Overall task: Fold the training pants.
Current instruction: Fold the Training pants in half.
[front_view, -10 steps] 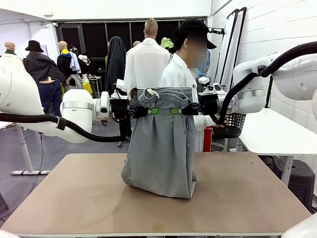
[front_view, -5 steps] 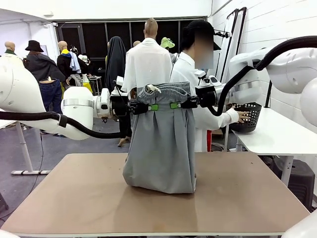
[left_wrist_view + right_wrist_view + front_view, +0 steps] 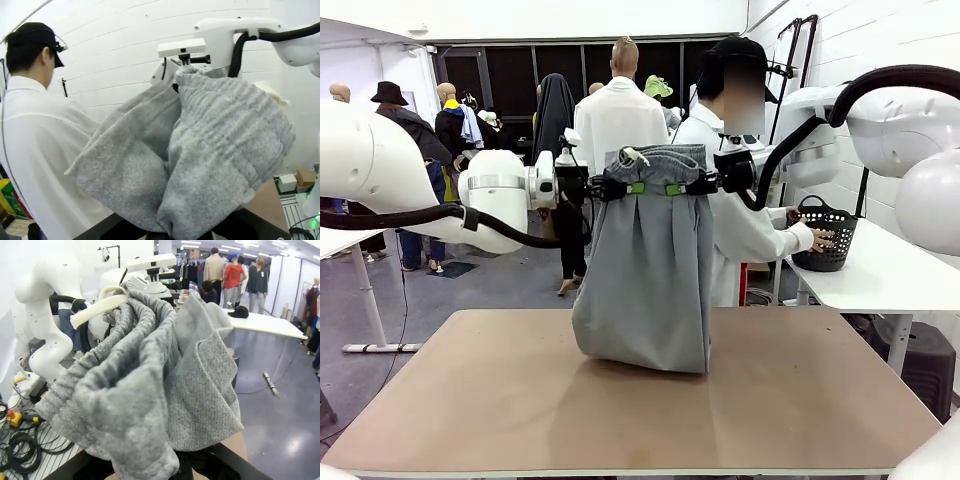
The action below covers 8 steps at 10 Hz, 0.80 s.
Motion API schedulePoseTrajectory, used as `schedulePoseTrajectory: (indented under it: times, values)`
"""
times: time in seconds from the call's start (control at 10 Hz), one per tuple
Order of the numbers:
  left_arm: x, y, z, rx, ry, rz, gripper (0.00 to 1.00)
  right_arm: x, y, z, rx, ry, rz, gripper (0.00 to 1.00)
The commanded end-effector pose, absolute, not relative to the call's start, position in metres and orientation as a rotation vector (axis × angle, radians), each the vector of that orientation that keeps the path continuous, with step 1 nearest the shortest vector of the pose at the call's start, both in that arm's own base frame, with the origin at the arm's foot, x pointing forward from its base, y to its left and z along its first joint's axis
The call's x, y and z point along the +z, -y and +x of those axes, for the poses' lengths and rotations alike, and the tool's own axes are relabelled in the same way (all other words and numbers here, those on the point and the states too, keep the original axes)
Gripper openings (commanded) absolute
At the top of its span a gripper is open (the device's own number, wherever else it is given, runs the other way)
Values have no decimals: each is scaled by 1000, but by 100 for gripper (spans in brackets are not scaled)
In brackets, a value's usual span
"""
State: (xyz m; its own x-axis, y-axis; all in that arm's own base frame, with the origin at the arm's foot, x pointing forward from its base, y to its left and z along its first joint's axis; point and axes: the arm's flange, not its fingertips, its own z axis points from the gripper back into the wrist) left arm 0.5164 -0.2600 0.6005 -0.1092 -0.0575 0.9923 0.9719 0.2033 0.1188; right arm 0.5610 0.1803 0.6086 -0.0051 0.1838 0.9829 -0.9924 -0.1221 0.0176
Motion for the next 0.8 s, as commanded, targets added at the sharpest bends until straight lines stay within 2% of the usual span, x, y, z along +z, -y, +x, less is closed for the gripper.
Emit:
schedulePoseTrajectory:
  times: [0.0,0.1,0.5,0.7]
  values:
    - [621,266,522,-1136,1337,-952,0,616,-178,563,1380,989,1166,0]
    - [601,260,516,-1157,1349,-965,0,609,-180,561,1376,1006,1162,0]
    - [600,262,519,-1146,1336,-954,0,610,-179,564,1375,1010,1159,0]
    - [612,270,540,-1155,1333,-947,0,622,-186,594,1409,969,1166,0]
